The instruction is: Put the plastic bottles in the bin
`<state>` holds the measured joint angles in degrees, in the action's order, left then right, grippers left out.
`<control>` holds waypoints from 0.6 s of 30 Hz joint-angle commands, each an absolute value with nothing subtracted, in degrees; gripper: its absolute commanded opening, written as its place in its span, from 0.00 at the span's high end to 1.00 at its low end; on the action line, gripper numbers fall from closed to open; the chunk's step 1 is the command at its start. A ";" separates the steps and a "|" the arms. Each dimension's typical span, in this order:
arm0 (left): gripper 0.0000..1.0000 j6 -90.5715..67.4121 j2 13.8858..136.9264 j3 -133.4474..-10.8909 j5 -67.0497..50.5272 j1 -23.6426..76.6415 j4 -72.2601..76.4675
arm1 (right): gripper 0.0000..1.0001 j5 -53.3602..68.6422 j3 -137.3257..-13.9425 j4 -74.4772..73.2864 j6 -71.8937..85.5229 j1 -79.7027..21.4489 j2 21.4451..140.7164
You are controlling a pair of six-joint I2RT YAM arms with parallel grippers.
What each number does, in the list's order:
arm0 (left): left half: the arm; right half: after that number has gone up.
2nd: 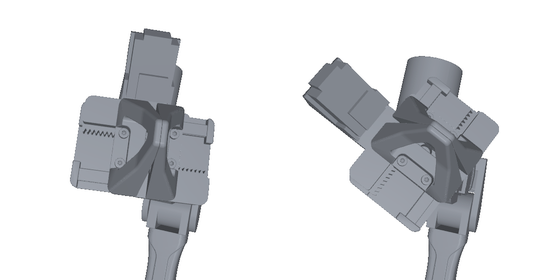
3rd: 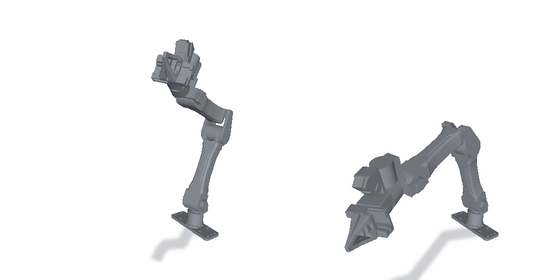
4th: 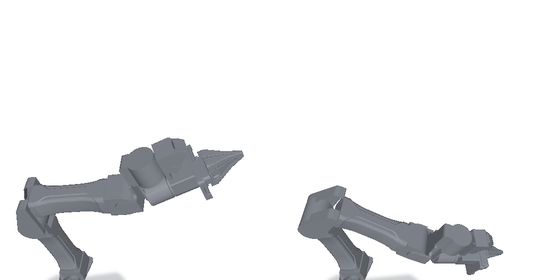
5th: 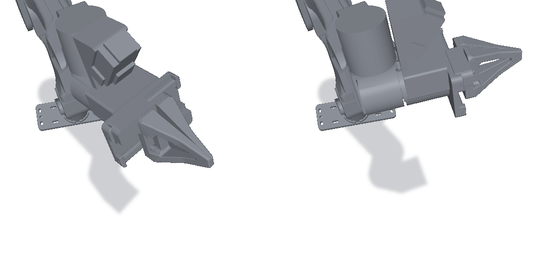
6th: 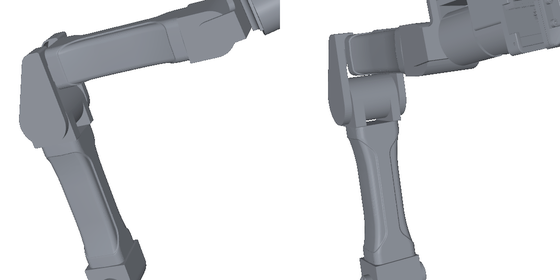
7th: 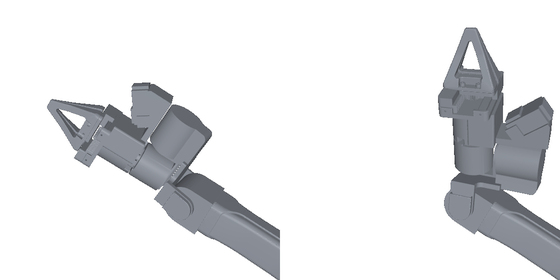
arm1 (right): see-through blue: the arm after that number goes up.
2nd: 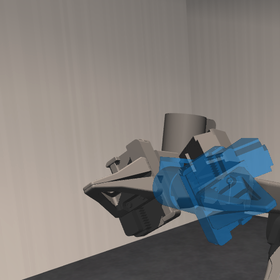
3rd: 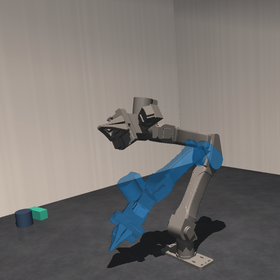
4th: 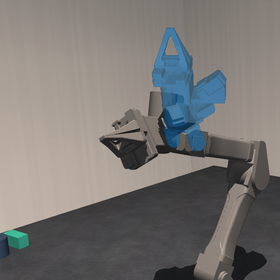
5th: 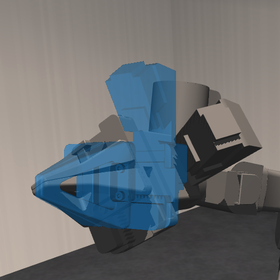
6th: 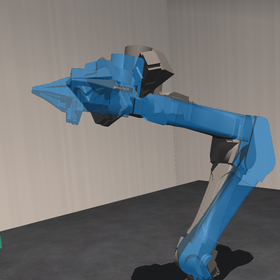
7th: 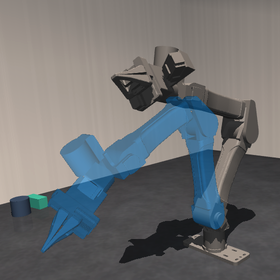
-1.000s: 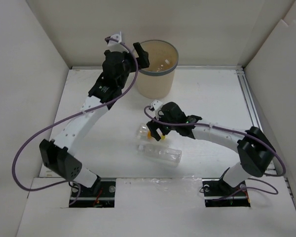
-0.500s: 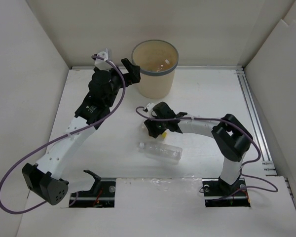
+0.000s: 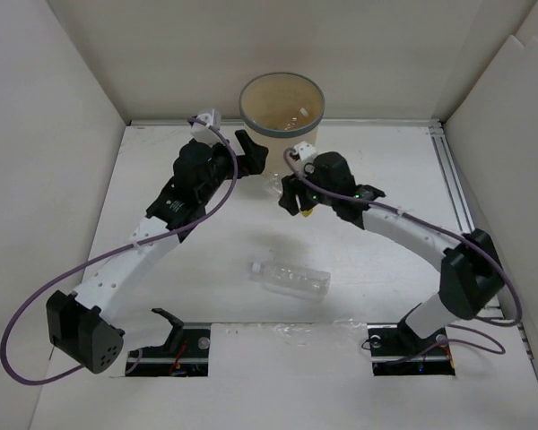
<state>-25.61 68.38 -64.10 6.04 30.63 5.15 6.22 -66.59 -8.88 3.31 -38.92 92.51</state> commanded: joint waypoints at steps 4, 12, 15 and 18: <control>0.00 -25.40 68.82 -64.68 -5.97 30.50 10.90 | 1.00 16.96 -66.88 -4.31 10.01 -33.58 83.24; 0.00 -28.20 71.36 -64.69 -16.95 30.50 16.61 | 1.00 23.37 -65.48 2.72 16.00 -31.73 78.23; 0.00 -28.83 72.94 -65.21 -19.50 30.50 17.23 | 1.00 23.91 -66.01 3.25 16.61 -31.73 76.74; 0.00 -30.05 74.35 -65.21 -22.48 30.50 18.89 | 1.00 23.91 -66.01 3.25 16.61 -32.78 75.85</control>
<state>-28.29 73.52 -63.48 -16.88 30.63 14.04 21.78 -65.52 -1.69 15.38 -32.32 78.30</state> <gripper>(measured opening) 0.997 0.655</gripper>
